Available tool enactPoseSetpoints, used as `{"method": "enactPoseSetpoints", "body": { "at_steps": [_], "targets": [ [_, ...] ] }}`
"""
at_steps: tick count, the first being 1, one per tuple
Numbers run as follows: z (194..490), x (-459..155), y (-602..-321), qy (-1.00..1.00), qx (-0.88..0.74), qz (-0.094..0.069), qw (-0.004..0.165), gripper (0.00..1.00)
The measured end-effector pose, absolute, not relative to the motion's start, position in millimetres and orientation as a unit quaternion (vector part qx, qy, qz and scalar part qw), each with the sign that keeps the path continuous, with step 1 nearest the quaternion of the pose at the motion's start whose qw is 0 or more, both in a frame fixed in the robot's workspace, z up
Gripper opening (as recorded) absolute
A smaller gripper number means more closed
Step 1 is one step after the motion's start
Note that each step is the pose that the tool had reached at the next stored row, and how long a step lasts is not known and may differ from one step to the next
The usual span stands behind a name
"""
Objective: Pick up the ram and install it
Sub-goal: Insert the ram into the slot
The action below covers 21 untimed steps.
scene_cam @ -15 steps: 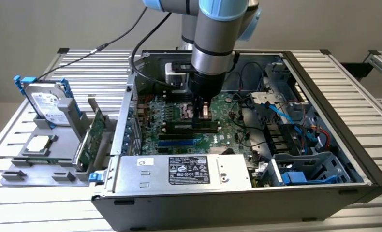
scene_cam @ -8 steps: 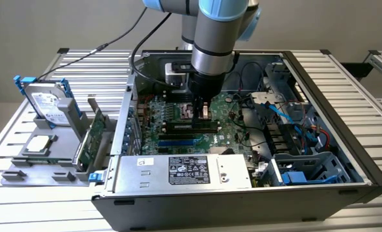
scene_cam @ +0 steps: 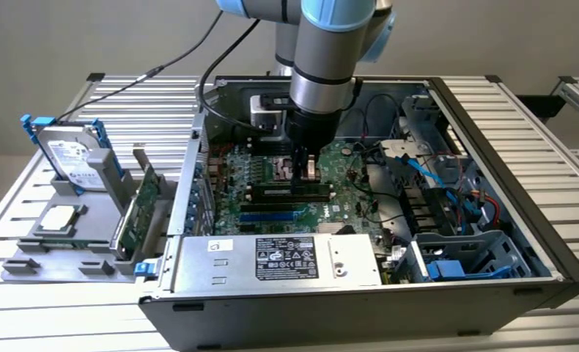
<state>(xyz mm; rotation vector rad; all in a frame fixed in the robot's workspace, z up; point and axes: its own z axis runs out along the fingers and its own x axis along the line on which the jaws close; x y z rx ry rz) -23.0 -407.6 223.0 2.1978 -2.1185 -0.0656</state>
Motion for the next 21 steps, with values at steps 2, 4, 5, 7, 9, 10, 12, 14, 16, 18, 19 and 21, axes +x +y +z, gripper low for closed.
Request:
{"method": "enactPoseSetpoints", "body": {
  "at_steps": [2, 4, 5, 7, 9, 10, 12, 14, 16, 18, 19, 21],
  "targets": [
    [222.2, -23.0, -407.6, -0.693, 0.719, -0.021, 0.044, 0.14],
    [221.2, -23.0, -407.6, -0.693, 0.719, -0.021, 0.044, 0.14],
    [220.8, -23.0, -407.5, -0.693, 0.719, -0.021, 0.044, 0.14],
    [220.4, -23.0, -407.5, -0.693, 0.719, -0.021, 0.044, 0.14],
    [220.0, -23.0, -407.4, -0.693, 0.719, -0.021, 0.044, 0.14],
    [219.7, -23.0, -407.3, -0.693, 0.719, -0.021, 0.044, 0.14],
    [219.5, -23.0, -407.3, -0.693, 0.719, -0.021, 0.044, 0.14],
    [219.5, -23.0, -407.3, -0.693, 0.719, -0.021, 0.044, 0.15],
    [219.4, -23.0, -407.3, -0.693, 0.719, -0.021, 0.044, 0.21],
    [219.4, -23.0, -407.3, -0.693, 0.719, -0.021, 0.044, 0.33],
    [219.4, -23.0, -407.3, -0.693, 0.719, -0.021, 0.044, 0.33],
    [219.8, -23.0, -407.2, -0.693, 0.719, -0.021, 0.044, 0.45]
  ]
}}
